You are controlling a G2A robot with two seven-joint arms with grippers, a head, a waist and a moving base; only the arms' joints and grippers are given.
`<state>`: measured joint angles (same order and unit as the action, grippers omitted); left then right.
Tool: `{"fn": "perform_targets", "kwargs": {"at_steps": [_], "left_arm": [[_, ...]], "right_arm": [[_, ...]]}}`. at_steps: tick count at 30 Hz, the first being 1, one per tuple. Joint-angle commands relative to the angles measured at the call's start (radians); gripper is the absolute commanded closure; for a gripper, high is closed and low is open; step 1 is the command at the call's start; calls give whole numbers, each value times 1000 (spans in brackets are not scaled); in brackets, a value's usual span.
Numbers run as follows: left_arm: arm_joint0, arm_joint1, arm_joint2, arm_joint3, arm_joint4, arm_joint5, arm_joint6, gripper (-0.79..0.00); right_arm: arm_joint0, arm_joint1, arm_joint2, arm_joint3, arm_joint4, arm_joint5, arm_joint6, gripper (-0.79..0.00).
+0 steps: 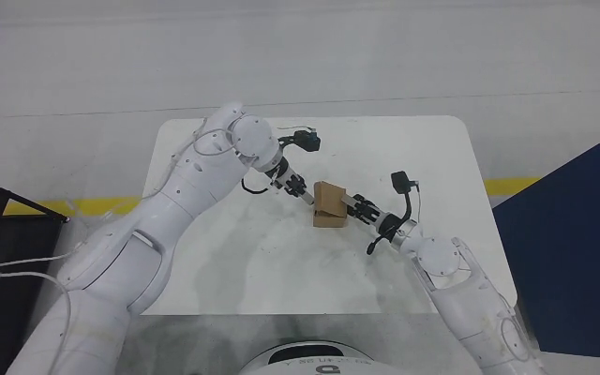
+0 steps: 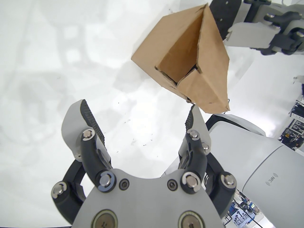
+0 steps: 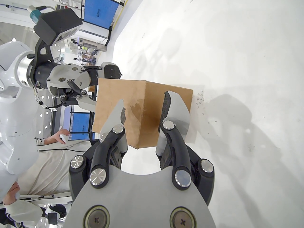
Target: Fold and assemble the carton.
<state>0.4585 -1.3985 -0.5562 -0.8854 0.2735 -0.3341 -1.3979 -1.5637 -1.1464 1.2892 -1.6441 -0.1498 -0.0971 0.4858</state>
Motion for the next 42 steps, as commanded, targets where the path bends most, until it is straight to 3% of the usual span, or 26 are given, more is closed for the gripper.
{"fn": "perform_targets", "kwargs": {"at_steps": [1, 10, 15, 22, 30, 42], "left_arm": [[-12, -13, 12, 26, -8, -2, 5, -785], [-49, -60, 55, 116, -47, -13, -20, -785], [-59, -64, 49, 166, -67, -41, -34, -785], [-51, -19, -21, 156, -164, -87, -1, -785], [-7, 49, -63, 33, -158, -78, -10, -785], [23, 57, -43, -10, -115, -42, -25, -785]], "right_arm": [[-1, 0, -2, -2, -5, 1, 1, -339], [2, 0, -12, -1, -26, 10, -1, -336], [4, 0, -7, 1, -18, 7, -9, -339], [4, 0, -9, 0, -24, 4, -8, -336], [13, -1, -22, 4, -30, 3, -5, -323], [16, -2, -26, 9, -25, 2, -11, -323]]}}
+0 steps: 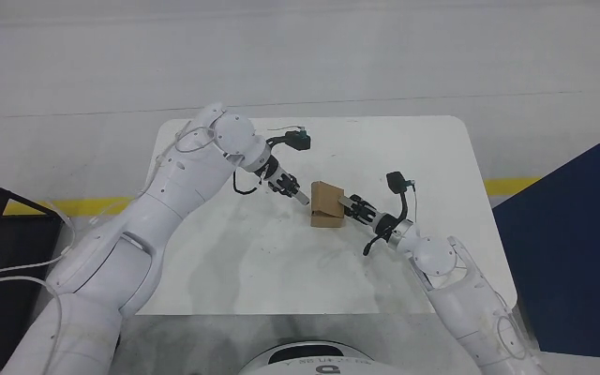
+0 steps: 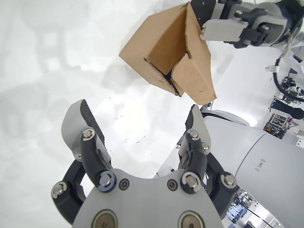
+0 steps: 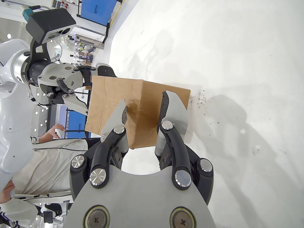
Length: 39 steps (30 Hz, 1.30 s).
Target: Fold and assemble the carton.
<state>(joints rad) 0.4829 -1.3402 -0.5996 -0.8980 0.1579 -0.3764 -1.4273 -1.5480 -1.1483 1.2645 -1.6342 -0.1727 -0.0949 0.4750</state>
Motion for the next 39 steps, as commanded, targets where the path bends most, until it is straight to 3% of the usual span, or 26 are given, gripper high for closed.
{"fn": "perform_targets", "kwargs": {"at_steps": [1, 39], "left_arm": [[-2, -2, 1, 4, 1, 1, 8, -785], [-49, -57, 60, 106, 28, -8, 59, -785]], "right_arm": [[-1, 0, -2, -2, -3, -1, 0, -320], [-4, 0, -14, -10, -17, 0, 0, -299]]}}
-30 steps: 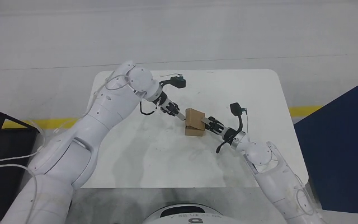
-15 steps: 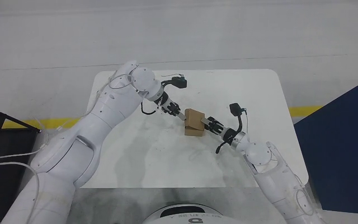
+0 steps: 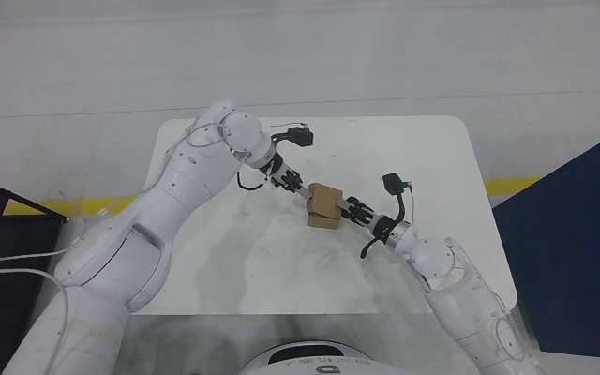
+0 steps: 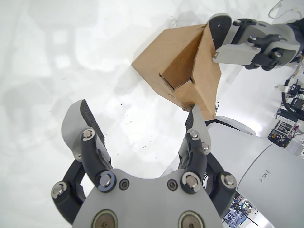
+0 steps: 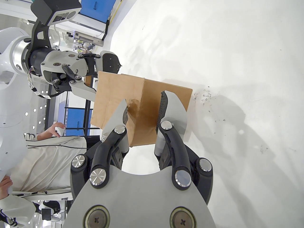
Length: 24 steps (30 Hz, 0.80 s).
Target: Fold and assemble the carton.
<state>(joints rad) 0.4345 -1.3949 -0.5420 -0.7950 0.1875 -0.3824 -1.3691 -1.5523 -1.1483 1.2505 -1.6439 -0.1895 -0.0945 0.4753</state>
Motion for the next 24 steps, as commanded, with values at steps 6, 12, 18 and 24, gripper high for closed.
{"fn": "perform_targets", "kwargs": {"at_steps": [6, 12, 18, 24], "left_arm": [[-9, -18, 16, 28, -4, -12, 4, -785], [-18, -30, 22, 58, -6, -23, 8, -785], [-22, -32, 19, 83, -2, -33, 12, -785], [-19, -28, 12, 95, 7, -39, 15, -785]], "right_arm": [[1, 0, -3, 1, 3, -3, 2, -296], [1, 0, -2, 2, 5, -6, 0, -299], [3, 0, 0, 6, 11, -9, 3, -302], [6, 0, -1, 9, 16, -11, 4, -302]]}}
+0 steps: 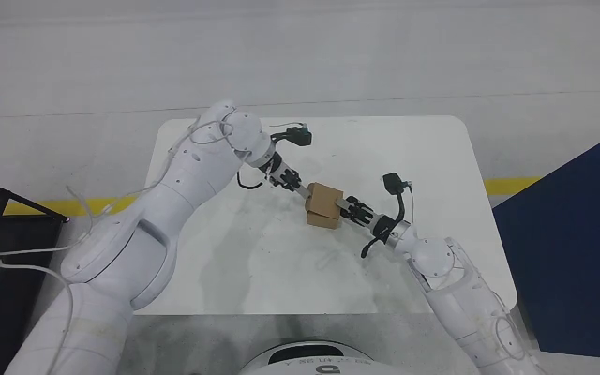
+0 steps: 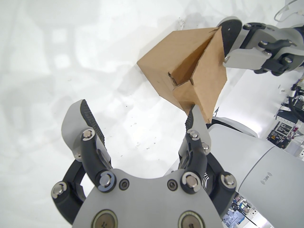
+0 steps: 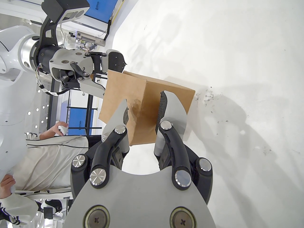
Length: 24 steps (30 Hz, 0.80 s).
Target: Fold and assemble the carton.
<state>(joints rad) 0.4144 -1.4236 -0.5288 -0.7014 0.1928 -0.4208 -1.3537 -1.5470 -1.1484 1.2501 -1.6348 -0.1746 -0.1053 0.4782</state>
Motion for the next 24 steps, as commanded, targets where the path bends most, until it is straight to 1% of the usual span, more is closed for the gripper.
{"fn": "perform_targets", "kwargs": {"at_steps": [1, 7, 14, 24], "left_arm": [[2, 2, -3, 2, 3, 0, 0, -785], [7, 5, -5, -12, 16, 8, -4, -785], [3, -8, 14, -36, 41, 33, -10, -785], [-3, -26, 26, 0, 39, 19, -9, -785]], "right_arm": [[1, 0, 0, 1, 1, 0, 1, -302], [6, 0, -4, -1, -4, 4, 6, -305], [12, -1, -14, 0, -14, 9, 10, -305], [14, -2, -25, -1, -29, 10, 7, -305]]}}
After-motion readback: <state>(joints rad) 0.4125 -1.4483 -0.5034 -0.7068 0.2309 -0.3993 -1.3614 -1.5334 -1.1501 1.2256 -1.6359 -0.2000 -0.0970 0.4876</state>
